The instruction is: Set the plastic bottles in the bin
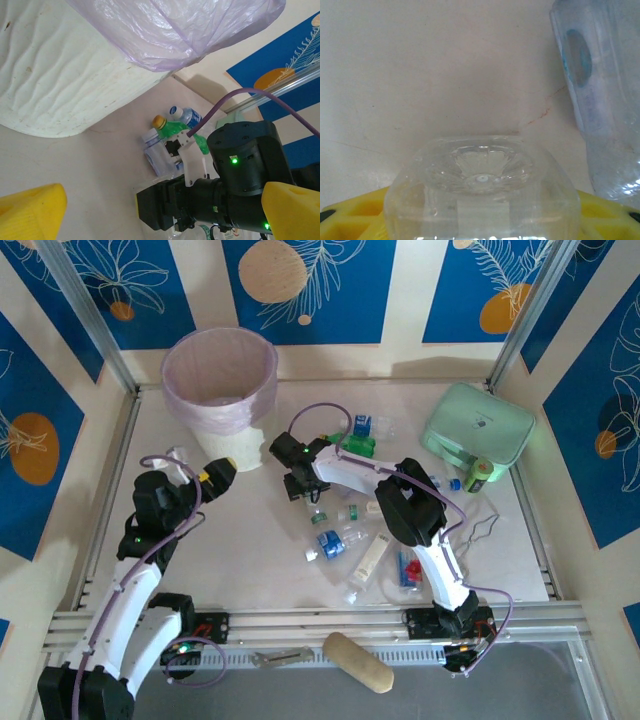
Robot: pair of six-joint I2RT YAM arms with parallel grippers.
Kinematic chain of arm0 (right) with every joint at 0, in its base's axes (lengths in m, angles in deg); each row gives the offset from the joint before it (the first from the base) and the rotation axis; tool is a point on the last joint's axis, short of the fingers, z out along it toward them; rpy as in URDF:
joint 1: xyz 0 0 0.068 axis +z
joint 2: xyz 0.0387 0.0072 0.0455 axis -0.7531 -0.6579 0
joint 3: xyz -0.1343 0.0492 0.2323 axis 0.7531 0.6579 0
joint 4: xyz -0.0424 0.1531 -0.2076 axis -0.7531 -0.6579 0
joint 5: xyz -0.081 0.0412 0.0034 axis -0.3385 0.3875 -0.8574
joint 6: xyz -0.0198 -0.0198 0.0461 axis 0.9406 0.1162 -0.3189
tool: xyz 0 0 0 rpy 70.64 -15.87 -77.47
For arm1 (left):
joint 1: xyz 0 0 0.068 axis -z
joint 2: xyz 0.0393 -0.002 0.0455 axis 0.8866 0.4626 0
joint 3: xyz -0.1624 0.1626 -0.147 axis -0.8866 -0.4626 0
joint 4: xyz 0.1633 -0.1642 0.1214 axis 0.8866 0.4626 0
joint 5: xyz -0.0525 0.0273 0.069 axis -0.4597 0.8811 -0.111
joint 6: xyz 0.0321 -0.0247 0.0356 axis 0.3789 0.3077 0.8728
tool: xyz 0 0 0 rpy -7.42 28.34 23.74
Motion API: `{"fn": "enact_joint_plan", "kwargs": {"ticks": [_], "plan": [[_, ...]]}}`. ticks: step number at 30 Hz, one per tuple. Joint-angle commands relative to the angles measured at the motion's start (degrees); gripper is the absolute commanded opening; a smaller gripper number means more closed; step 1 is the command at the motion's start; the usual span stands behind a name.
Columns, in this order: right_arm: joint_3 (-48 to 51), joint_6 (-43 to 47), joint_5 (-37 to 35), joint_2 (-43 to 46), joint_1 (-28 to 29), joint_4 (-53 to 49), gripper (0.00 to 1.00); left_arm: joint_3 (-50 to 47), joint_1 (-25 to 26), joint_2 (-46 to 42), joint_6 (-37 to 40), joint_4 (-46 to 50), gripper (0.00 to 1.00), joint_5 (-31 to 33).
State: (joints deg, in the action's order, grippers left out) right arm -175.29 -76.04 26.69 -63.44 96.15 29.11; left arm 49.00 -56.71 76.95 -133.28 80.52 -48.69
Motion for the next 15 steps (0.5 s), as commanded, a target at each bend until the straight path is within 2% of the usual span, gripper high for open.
{"fn": "enact_joint_plan", "kwargs": {"ticks": [1,7,10,15], "plan": [[0.54,-0.24,2.4,2.54,-0.33,1.96,0.57,1.8,0.28,0.56,0.82,-0.44,1.0,-2.19],[6.25,-2.04,7.78,11.39,-2.55,9.41,0.54,1.61,3.23,1.34,2.15,-3.21,1.0,-3.29],[10.75,-3.68,10.79,17.15,-4.46,14.19,0.53,2.35,6.82,2.59,3.67,-3.64,1.0,-2.12],[19.6,-9.37,17.11,26.11,-9.32,22.09,0.52,5.16,16.3,6.99,8.16,-3.77,1.0,2.59]]}}
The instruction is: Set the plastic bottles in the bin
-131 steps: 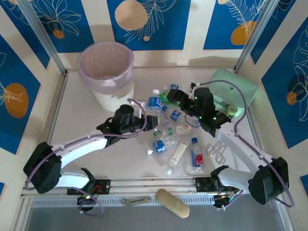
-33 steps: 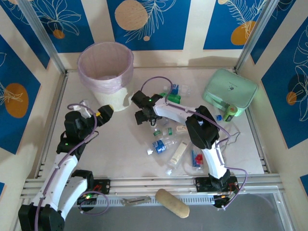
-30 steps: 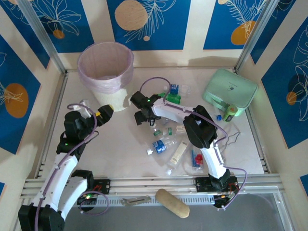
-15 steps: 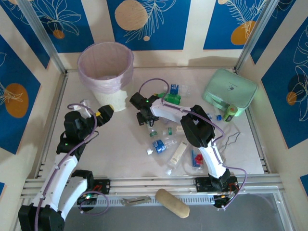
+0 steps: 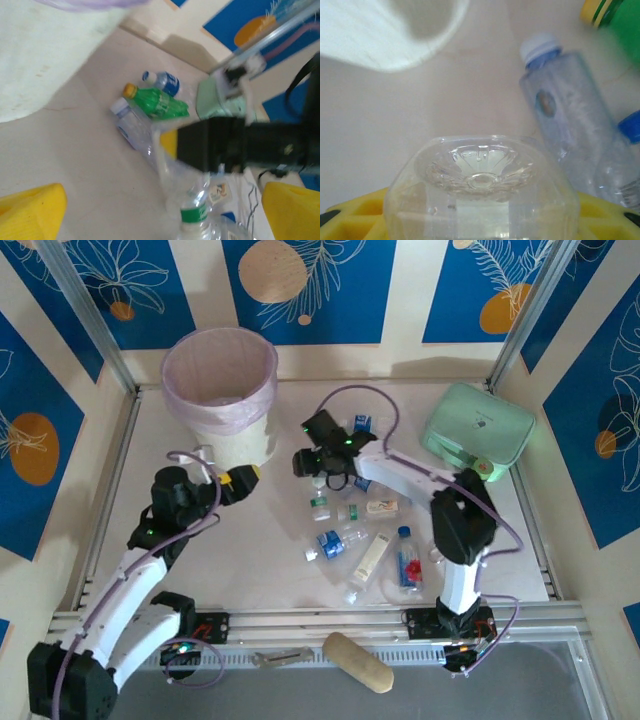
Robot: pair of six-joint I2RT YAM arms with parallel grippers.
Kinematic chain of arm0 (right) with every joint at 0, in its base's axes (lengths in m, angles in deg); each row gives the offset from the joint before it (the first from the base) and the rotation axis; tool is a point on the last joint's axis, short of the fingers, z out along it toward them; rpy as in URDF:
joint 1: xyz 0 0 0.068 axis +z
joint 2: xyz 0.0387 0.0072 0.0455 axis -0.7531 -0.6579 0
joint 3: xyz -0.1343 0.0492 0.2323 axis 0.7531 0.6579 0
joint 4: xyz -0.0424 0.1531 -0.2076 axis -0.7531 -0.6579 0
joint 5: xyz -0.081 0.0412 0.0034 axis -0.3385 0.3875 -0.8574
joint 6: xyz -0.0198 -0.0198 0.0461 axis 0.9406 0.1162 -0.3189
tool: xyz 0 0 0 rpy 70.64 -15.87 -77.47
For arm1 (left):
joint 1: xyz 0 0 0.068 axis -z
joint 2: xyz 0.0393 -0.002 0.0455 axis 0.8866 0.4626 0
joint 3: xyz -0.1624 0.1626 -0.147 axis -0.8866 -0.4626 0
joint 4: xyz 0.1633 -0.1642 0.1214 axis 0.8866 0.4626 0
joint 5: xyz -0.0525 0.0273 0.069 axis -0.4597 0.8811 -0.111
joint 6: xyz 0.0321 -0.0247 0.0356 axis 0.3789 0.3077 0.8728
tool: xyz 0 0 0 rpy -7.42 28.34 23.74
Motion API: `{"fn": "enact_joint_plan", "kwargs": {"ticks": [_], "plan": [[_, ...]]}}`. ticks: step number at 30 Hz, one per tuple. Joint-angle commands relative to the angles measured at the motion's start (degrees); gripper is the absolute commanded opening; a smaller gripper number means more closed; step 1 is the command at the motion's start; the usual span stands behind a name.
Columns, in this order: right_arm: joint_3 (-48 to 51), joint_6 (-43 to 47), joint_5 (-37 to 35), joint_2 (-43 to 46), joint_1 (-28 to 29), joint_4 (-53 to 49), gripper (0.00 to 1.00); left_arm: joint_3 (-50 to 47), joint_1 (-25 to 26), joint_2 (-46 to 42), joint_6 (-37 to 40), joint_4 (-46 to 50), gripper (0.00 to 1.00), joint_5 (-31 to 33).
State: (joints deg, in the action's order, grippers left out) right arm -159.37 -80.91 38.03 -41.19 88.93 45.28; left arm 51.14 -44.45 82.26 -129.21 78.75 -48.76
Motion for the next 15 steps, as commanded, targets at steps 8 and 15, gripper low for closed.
{"fn": "enact_joint_plan", "kwargs": {"ticks": [8,15], "plan": [[16.91,-13.65,6.88,16.67,-8.46,14.57,0.52,7.16,16.97,13.2,7.69,-7.97,1.0,3.28],[21.79,-16.21,3.92,23.41,-9.75,16.14,0.52,11.91,25.36,23.34,9.18,-8.99,1.0,2.09]]}}
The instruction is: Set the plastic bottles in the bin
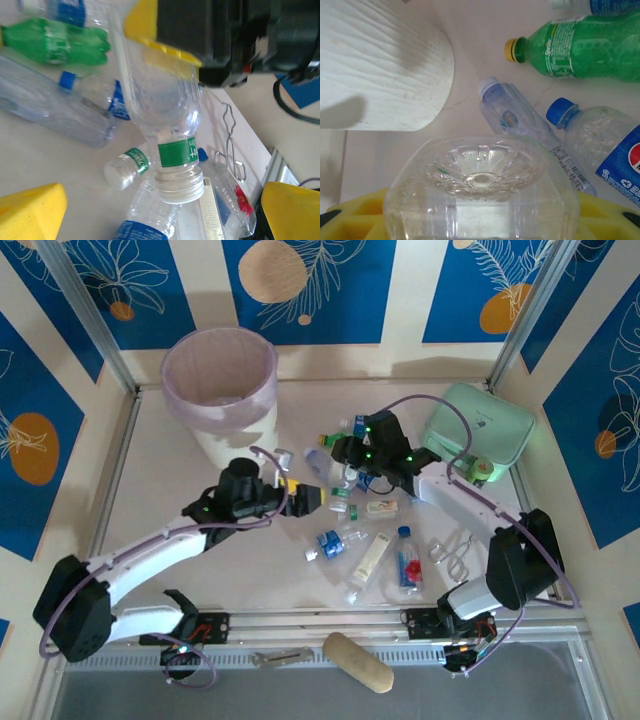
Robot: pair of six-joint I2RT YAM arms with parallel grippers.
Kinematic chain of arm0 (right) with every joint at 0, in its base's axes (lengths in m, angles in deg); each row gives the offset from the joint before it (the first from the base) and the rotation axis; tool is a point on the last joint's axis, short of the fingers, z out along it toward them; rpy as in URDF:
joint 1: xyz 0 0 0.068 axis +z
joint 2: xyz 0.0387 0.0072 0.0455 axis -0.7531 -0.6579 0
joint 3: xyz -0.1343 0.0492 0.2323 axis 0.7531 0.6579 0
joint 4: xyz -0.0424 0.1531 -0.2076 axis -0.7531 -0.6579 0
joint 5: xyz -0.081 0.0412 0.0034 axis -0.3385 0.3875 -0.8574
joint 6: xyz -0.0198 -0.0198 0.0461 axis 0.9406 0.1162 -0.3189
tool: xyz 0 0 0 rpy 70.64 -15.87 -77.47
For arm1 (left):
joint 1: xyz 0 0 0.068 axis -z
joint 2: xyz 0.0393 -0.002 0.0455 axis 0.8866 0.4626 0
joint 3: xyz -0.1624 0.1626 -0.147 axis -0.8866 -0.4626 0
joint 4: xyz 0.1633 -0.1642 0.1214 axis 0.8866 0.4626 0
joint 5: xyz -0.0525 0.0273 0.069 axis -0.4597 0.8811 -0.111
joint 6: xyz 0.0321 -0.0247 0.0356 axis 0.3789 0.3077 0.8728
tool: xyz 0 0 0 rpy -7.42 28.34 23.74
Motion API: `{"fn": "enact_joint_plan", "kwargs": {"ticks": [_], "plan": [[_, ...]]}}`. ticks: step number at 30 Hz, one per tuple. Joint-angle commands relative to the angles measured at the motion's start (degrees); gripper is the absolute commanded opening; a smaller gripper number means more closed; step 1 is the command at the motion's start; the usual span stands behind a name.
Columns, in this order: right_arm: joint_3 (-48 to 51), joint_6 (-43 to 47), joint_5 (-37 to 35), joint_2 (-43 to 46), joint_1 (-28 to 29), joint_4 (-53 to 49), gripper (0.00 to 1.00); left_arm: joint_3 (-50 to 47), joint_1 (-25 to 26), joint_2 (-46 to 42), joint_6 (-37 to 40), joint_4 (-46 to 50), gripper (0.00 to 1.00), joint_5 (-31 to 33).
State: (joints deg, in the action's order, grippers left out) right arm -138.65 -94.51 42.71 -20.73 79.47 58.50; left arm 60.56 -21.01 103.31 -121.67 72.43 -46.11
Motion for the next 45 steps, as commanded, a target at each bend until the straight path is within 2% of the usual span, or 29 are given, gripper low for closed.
{"fn": "enact_joint_plan", "kwargs": {"ticks": [1,11,21,23,27,31,40,45], "plan": [[1.4,-3.05,-0.68,3.49,-0.29,3.18,0.52,2.85,2.43,3.24,1.37,-3.05,1.0,-0.66],[3.73,-5.69,0.52,6.83,1.39,6.98,0.51,7.48,5.52,12.76,-0.27,-7.86,0.99,-1.07],[4.54,-6.1,0.45,6.88,3.14,7.83,0.51,8.47,5.97,14.4,0.34,-7.03,0.8,0.14],[4.54,-6.31,0.73,6.77,3.35,8.08,0.51,8.06,6.01,13.73,0.56,-6.8,0.8,1.5],[4.28,-6.92,1.13,6.04,4.1,8.13,0.51,7.97,6.03,12.46,1.55,-6.28,0.9,4.49],[4.19,-7.2,1.61,5.71,4.54,8.22,0.51,8.66,6.03,12.09,3.21,-5.28,0.89,6.74],[3.59,-6.82,1.69,5.27,5.16,7.51,0.51,8.8,5.99,11.08,4.81,-4.08,0.8,10.29],[3.48,-7.07,1.96,4.51,5.34,7.84,0.51,8.71,5.95,11.04,5.01,-4.42,0.62,9.55]]}}
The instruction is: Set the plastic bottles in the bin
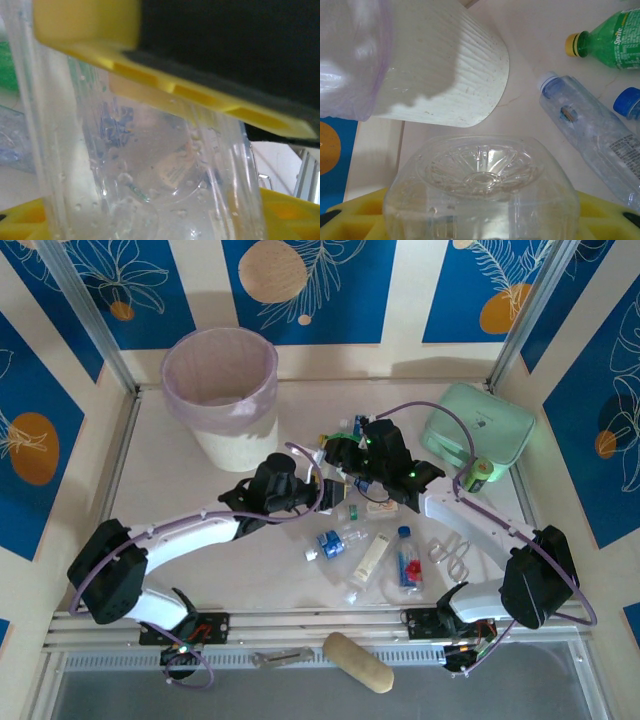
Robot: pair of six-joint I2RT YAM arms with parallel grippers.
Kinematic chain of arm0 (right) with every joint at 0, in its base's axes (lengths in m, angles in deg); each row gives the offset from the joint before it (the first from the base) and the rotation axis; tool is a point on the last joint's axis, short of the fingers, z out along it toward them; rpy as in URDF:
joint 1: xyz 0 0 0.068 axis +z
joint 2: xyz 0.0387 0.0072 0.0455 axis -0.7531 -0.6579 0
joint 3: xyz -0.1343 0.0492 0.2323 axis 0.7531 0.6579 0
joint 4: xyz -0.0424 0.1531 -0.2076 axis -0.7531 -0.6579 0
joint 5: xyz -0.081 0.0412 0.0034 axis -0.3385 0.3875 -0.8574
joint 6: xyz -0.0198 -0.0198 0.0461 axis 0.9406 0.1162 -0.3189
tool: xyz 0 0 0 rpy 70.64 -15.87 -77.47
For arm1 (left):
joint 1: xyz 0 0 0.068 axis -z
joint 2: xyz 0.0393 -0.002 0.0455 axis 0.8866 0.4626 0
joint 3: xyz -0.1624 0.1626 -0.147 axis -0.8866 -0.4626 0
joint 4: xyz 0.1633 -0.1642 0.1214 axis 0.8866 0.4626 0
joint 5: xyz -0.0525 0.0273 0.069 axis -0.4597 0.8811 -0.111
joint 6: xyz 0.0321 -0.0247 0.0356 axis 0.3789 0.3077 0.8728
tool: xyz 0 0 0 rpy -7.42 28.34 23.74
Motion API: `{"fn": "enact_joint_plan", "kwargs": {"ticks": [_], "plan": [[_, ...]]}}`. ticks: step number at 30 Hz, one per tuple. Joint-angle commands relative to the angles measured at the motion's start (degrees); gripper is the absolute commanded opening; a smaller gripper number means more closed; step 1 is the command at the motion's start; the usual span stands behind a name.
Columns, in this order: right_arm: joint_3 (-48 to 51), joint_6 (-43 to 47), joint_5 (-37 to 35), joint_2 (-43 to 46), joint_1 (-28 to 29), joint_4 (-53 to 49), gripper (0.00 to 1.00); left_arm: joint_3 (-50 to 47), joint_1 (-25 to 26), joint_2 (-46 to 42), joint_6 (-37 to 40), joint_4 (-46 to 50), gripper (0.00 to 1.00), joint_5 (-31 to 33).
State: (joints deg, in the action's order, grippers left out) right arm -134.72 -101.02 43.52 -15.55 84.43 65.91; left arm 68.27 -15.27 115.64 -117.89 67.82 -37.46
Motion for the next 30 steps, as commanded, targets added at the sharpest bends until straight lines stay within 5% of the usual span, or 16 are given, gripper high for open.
{"fn": "enact_joint_plan", "kwargs": {"ticks": [1,5,12,24,30], "plan": [[-0.45,-0.58,1.18,-0.73,0.37,0.5,0.52,1.0,0.21,-1.3,1.14,0.1,0.62,0.81],[-0.63,-0.69,0.81,-0.65,0.42,0.55,0.58,0.56,0.27,-1.18,0.72,-0.43,0.59,0.36],[0.24,-0.59,0.39,1.46,-0.95,1.22,0.84,-0.54,0.27,-1.51,0.35,-0.75,0.58,0.84],[5.61,-0.88,-2.09,10.81,-7.05,-0.88,0.85,-3.1,-0.89,-5.65,1.64,5.41,0.58,5.97],[8.93,-1.87,-3.22,14.98,-9.7,-2.65,0.85,3.8,-4.65,-8.97,9.43,13.51,0.59,7.04]]}}
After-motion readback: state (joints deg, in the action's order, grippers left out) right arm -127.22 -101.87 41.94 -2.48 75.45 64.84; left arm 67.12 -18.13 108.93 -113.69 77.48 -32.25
